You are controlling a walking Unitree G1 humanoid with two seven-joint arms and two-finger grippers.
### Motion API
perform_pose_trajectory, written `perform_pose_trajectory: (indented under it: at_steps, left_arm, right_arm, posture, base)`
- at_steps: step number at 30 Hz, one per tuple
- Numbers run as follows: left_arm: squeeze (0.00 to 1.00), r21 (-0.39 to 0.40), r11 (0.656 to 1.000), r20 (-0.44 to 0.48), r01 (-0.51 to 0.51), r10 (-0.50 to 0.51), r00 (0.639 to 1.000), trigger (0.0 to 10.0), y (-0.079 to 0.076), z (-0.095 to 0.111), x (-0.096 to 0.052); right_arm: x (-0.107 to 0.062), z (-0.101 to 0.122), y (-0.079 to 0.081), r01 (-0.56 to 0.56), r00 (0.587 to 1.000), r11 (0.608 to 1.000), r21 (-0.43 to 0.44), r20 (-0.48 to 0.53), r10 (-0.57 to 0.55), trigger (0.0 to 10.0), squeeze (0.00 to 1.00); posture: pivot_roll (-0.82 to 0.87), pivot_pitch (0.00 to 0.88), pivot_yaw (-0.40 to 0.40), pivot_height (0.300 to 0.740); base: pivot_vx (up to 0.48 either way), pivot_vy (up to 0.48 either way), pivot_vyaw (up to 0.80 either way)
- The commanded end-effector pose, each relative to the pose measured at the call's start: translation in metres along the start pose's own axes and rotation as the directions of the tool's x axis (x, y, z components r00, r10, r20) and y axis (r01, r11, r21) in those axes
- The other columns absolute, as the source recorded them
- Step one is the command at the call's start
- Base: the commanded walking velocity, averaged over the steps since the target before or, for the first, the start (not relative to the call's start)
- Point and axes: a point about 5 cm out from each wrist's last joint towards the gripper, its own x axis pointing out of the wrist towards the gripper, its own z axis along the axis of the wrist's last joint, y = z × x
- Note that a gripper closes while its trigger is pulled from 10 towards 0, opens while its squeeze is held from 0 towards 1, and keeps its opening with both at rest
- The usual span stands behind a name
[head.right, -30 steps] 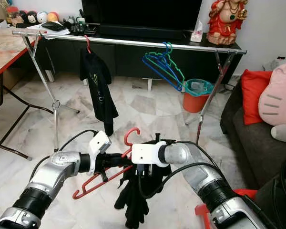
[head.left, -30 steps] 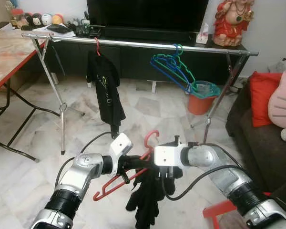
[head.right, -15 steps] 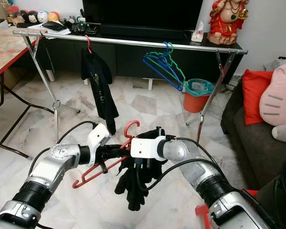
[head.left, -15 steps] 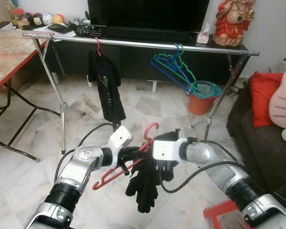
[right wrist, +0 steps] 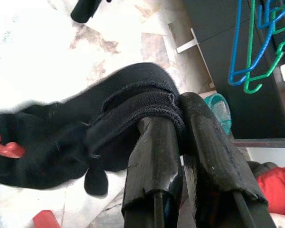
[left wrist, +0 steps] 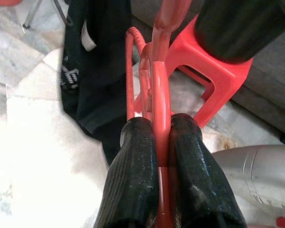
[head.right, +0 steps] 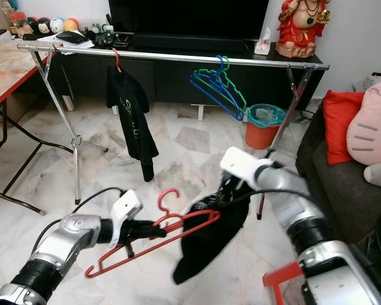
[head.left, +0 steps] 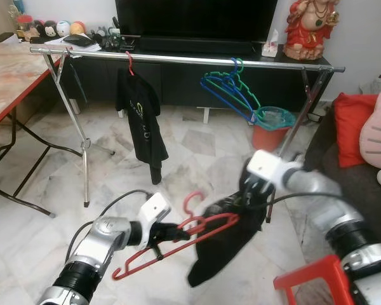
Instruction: Hang hanger
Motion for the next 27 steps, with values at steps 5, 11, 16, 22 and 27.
perform_pose_trajectory:
  at_steps: [5, 11, 16, 22, 27]
  left_arm:
    - [0.0, 0.013, 1.0, 0.006, -0.013, 0.013, 1.0, 10.0, 0.004, 0.002, -0.003]
    - [0.0, 0.023, 0.999, 0.01, -0.041, 0.04, 0.999, 10.0, 0.008, 0.005, -0.009]
    - [0.0, 0.047, 0.997, 0.037, -0.059, 0.057, 0.998, 10.0, 0.011, 0.014, -0.024]
    - [0.0, 0.051, 0.995, 0.046, -0.091, 0.089, 0.995, 10.0, 0.013, 0.015, -0.034]
    - [0.0, 0.039, 0.997, 0.054, -0.06, 0.058, 0.997, 10.0, 0.008, 0.015, -0.033]
  right_arm:
    - [-0.002, 0.005, 0.0, -0.044, 0.998, 0.999, 0.017, 0.04, 0.043, 10.0, 0.0]
    - [-0.002, 0.001, 0.002, -0.059, 0.998, 0.998, 0.013, 0.031, 0.058, 10.0, 0.0]
    - [-0.001, -0.008, 0.004, -0.049, 0.999, 0.999, -0.011, -0.019, 0.049, 10.0, 0.0]
    - [0.0, -0.018, 0.016, -0.1, 0.993, 0.995, -0.026, -0.057, 0.099, 10.0, 0.0]
    - [0.001, -0.02, 0.02, -0.117, 0.991, 0.993, -0.027, -0.062, 0.115, 10.0, 0.0]
  posture:
    - [-0.02, 0.0, -0.027, 0.74]
    - [-0.02, 0.0, -0.028, 0.74]
    - [-0.02, 0.0, -0.028, 0.74]
    - [-0.01, 0.0, -0.035, 0.74]
    - [-0.01, 0.0, -0.038, 0.74]
  base:
    - [0.0, 0.0, 0.0]
    - [0.0, 0.0, 0.0]
    - [0.0, 0.0, 0.0]
    - [0.0, 0.0, 0.0]
    - [0.0, 0.0, 0.0]
